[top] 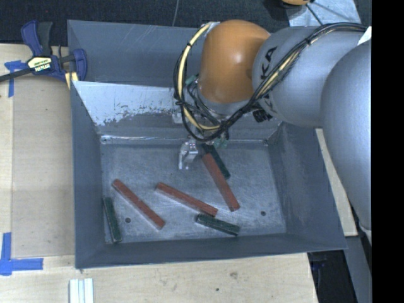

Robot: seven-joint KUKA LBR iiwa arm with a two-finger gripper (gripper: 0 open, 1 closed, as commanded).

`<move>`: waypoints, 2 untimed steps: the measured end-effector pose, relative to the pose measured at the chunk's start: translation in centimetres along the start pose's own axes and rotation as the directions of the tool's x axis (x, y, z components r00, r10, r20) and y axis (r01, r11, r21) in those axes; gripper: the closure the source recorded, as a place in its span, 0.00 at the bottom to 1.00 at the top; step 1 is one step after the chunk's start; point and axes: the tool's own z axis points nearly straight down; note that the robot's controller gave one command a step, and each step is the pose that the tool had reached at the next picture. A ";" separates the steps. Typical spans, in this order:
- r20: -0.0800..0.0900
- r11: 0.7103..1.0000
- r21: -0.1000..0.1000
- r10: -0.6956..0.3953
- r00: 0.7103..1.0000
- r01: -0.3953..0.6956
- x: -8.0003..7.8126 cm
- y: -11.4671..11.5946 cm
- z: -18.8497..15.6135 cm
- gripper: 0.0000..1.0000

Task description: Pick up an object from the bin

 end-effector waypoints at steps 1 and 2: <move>0.000 1.000 0.000 0.000 1.000 0.000 0.0 0.0 0.0 0.00; -0.001 0.999 0.001 0.045 0.999 -0.045 5.2 -0.4 5.9 1.00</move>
Offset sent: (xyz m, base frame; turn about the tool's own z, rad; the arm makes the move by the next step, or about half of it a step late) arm -0.0531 -0.0022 -0.0589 0.0448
